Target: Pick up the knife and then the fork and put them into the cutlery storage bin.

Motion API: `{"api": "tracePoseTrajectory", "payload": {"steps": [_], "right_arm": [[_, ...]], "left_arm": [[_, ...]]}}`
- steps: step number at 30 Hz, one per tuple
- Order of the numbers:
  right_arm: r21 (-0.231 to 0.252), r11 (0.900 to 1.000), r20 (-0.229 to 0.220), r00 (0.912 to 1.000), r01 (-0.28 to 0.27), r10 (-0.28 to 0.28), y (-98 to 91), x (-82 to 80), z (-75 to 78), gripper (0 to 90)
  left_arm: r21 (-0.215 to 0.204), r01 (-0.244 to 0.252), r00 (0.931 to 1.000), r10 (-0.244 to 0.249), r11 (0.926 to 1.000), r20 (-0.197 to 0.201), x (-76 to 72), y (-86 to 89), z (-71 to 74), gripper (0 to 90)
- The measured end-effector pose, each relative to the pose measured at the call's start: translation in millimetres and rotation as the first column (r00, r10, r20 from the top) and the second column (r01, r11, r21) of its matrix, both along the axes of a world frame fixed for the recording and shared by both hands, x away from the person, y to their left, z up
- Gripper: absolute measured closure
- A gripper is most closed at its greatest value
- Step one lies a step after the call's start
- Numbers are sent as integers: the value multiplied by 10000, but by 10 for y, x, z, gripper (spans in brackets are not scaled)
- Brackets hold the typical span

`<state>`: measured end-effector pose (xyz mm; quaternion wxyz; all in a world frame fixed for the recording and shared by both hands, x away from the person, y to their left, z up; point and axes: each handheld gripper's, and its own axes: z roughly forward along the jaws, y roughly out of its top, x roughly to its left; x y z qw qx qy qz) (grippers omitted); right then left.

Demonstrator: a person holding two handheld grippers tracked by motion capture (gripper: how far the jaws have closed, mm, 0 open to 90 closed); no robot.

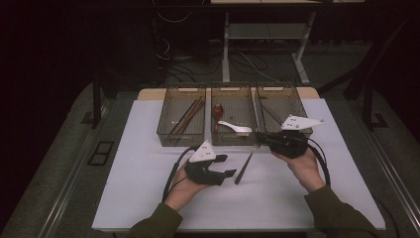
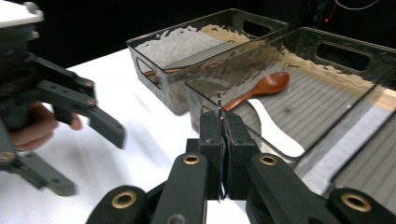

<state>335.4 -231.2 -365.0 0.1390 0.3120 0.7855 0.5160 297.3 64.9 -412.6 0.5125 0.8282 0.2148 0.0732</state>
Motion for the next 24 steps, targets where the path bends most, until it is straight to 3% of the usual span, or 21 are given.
{"api": "tracePoseTrajectory", "payload": {"steps": [6,14,24], "right_arm": [[-45,9995,88,9994,328,-328,-94,17,22,873],[-17,9983,191,9981,583,-582,-198,46,59,874],[69,9953,396,9946,962,-964,-344,147,186,874]], "left_arm": [[66,-192,9997,193,9998,-120,-118,268,-42,332],[81,-888,9958,890,9960,-234,-253,619,-129,210],[241,-1484,9878,1493,9886,-446,-343,880,-252,80]]}}
